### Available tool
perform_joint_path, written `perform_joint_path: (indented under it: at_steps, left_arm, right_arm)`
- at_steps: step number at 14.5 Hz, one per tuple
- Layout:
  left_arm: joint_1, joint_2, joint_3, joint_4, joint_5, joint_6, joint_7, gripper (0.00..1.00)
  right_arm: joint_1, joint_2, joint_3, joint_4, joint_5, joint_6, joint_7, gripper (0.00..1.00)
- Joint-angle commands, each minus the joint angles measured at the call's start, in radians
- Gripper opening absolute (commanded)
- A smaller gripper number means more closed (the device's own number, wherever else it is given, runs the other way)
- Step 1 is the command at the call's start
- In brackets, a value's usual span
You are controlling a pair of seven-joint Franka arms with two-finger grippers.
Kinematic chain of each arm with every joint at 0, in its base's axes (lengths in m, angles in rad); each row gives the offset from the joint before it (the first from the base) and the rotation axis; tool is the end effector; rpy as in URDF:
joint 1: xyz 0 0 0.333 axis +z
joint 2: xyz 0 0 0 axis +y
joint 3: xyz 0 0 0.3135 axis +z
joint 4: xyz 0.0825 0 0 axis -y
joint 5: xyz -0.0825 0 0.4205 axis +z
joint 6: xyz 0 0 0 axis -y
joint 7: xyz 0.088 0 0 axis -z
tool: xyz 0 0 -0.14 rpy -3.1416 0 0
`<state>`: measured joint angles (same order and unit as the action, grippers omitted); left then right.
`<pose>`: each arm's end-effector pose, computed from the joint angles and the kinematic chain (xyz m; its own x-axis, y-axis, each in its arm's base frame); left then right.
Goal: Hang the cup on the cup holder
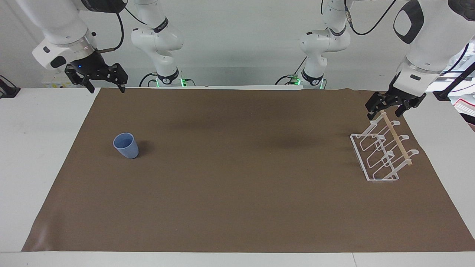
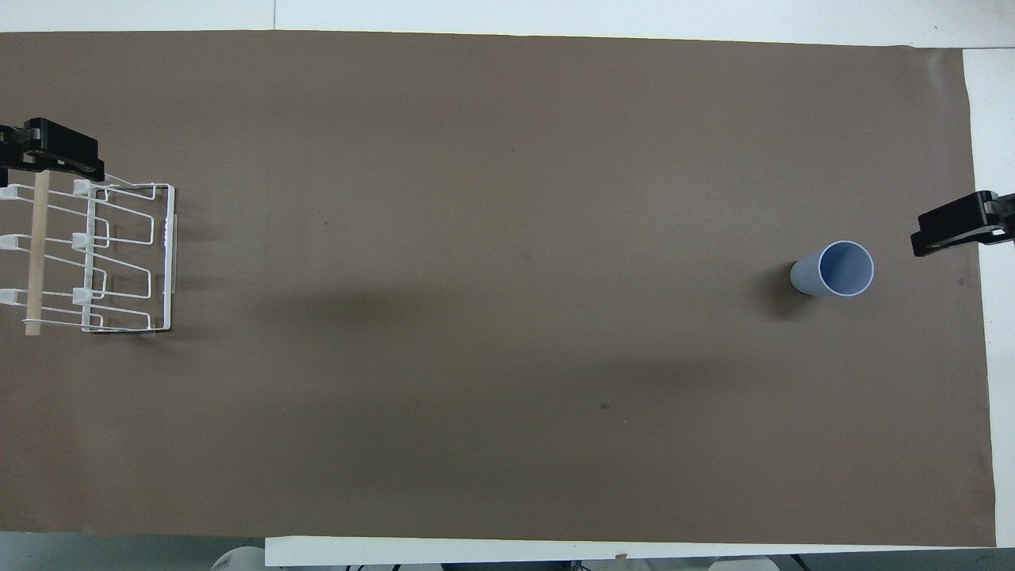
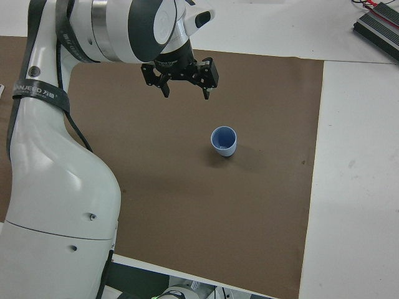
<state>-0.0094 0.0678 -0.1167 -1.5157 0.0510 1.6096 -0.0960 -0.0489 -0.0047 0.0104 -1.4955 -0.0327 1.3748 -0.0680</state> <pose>0.6128 -0.0685 0.5801 0.9990 -0.0316 0.0305 -0.0304 -0.9987 -0.0403 0.5642 -0.0268 0.6136 0.9928 0.0234 -0.1176 0.0264 -0.9993 0.0247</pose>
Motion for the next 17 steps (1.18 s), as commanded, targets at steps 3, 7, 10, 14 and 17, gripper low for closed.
perform_joint_path:
  at_steps: [3,7,10,14,17]
  left_arm:
    - [-0.007,-0.011,0.003,-0.001,0.018,-0.020,-0.011,1.00]
    - [-0.006,-0.019,0.003,-0.011,0.018,-0.019,-0.013,1.00]
    - [-0.004,-0.025,0.005,-0.020,0.018,-0.019,-0.011,1.00]
    - [-0.003,-0.026,0.006,-0.023,0.018,-0.017,-0.013,1.00]
    - [0.002,-0.042,0.006,-0.052,0.018,-0.011,-0.011,1.00]
  right_arm:
    - [-0.002,-0.021,0.005,-0.026,0.008,-0.002,0.016,1.00]
    - [-0.002,-0.029,0.007,-0.025,0.008,-0.003,0.010,1.00]
    - [-0.017,-0.043,0.005,-0.075,0.010,0.048,-0.082,1.00]
    - [-0.063,-0.120,0.002,-0.409,0.007,0.384,-0.141,1.00]
    - [-0.118,-0.060,0.002,-0.486,0.007,0.515,-0.190,0.99]
